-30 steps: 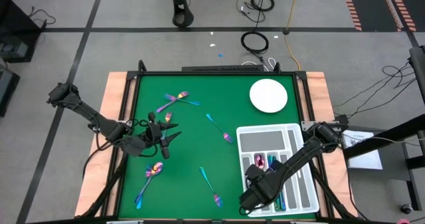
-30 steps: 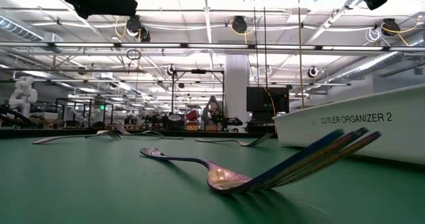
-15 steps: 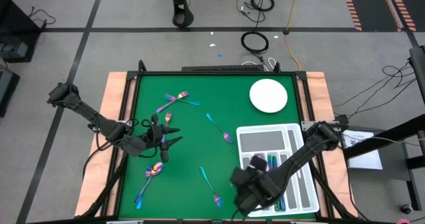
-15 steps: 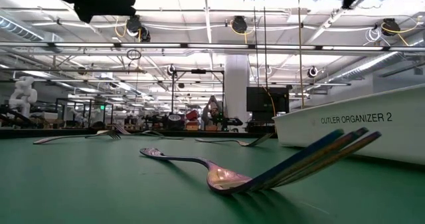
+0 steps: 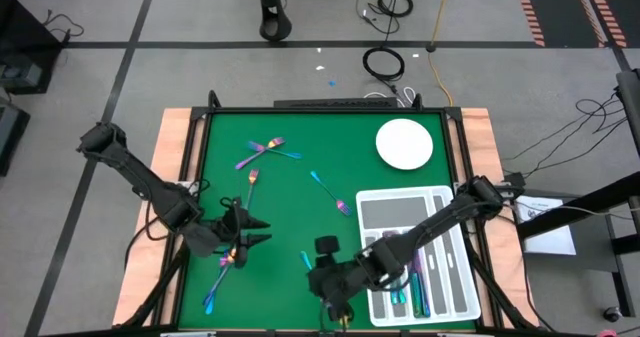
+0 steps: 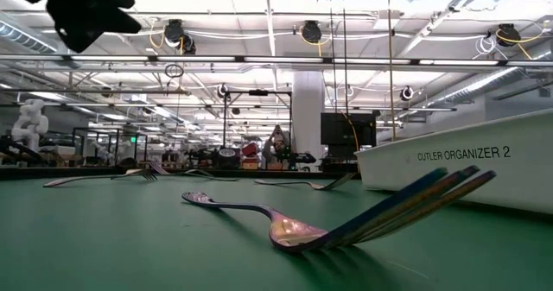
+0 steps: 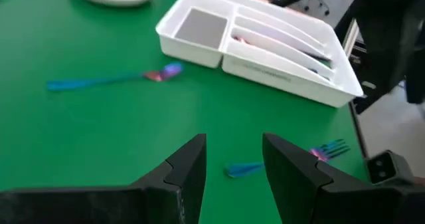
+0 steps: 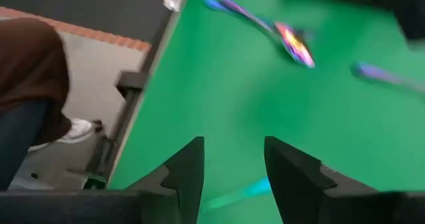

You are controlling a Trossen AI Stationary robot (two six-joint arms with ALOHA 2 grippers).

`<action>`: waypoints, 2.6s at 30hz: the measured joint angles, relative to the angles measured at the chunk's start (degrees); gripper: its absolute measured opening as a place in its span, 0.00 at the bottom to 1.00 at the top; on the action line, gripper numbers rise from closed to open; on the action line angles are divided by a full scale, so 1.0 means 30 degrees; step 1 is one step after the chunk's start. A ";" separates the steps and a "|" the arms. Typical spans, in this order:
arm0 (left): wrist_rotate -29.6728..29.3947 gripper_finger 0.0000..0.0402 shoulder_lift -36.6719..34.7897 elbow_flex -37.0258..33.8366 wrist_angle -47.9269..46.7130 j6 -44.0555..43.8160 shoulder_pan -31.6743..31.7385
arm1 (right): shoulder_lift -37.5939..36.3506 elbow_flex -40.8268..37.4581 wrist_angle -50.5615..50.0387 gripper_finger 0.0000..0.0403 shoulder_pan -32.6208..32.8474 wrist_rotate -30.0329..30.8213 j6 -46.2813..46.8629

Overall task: Sort silverware
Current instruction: Put the spoon into the utensil organizer

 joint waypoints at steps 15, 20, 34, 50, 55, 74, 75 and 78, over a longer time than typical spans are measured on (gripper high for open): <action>0.0920 0.37 0.1970 0.2637 -0.3284 -0.5649 -0.3176 | 0.0000 -0.5605 0.7232 0.37 -0.1477 -0.2943 -0.3558; 0.3427 0.37 0.3973 0.5905 -1.0538 -1.1501 -0.3562 | 0.0007 -0.6797 0.8562 0.37 -0.1545 -0.3012 -0.3558; 1.1377 0.37 0.9263 0.7949 -1.4112 -1.5458 -0.3989 | -0.1869 -0.6889 0.6149 0.37 -0.1468 -0.2903 -0.3605; 1.0767 0.37 1.0253 0.7839 -1.5880 -1.8398 -0.5136 | -0.2208 -0.6889 0.6137 0.37 -0.0701 -0.2903 -0.3409; 1.0747 0.37 1.1001 0.7832 -1.5864 -1.8348 -0.5136 | -0.2208 -0.6889 0.6119 0.37 -0.0701 -0.2910 -0.3478; 1.0446 0.37 1.1454 0.7825 -1.6816 -1.9180 -0.4197 | -0.2200 -0.6889 0.6098 0.37 -0.0760 -0.2903 -0.3536; 1.0841 0.37 1.1451 0.7825 -1.6840 -1.9557 -0.4119 | -0.2200 -0.6882 0.6091 0.37 -0.0760 -0.2910 -0.3536; 1.1249 0.37 1.1453 0.7825 -1.6788 -2.0202 -0.4007 | -0.2200 -0.6885 0.6065 0.37 -0.0767 -0.2910 -0.3536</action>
